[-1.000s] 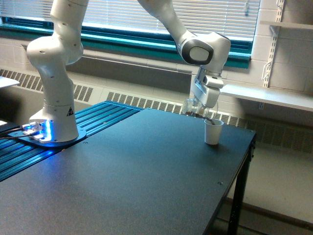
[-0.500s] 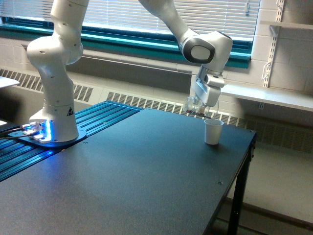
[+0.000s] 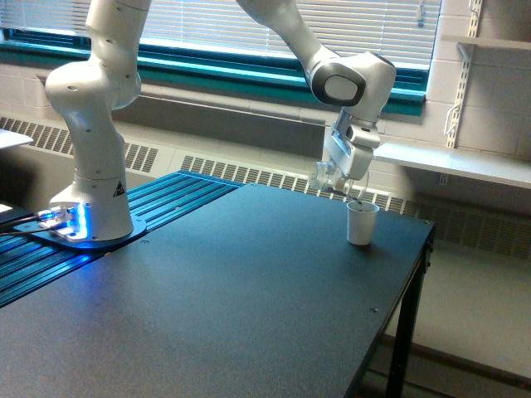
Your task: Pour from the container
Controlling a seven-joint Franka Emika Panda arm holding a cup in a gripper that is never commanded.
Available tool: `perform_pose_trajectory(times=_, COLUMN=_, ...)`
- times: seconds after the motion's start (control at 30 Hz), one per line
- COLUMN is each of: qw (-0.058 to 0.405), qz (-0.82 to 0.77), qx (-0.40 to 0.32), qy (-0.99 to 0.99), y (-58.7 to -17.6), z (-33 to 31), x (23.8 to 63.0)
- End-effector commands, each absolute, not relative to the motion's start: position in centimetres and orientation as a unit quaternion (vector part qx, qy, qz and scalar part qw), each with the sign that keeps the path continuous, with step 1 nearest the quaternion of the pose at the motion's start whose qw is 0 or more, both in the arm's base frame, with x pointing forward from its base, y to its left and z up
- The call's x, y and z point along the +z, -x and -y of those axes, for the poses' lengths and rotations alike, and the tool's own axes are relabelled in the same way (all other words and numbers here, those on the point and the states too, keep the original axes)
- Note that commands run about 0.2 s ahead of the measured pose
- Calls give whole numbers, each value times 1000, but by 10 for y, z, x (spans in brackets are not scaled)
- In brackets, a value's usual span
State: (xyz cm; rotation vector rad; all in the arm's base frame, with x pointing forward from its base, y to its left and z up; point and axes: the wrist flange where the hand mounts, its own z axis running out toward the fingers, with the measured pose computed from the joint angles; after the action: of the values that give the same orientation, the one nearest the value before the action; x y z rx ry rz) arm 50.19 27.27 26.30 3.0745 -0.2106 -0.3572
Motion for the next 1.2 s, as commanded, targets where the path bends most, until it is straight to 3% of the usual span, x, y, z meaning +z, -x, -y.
perform_pose_trajectory(times=0.03, qw=22, qz=65, qx=-125, qy=-990, y=-500, z=-270, x=262)
perform_pose_trajectory(times=1.2, qw=19, qz=75, qx=-118, qy=-990, y=-506, z=-270, x=266)
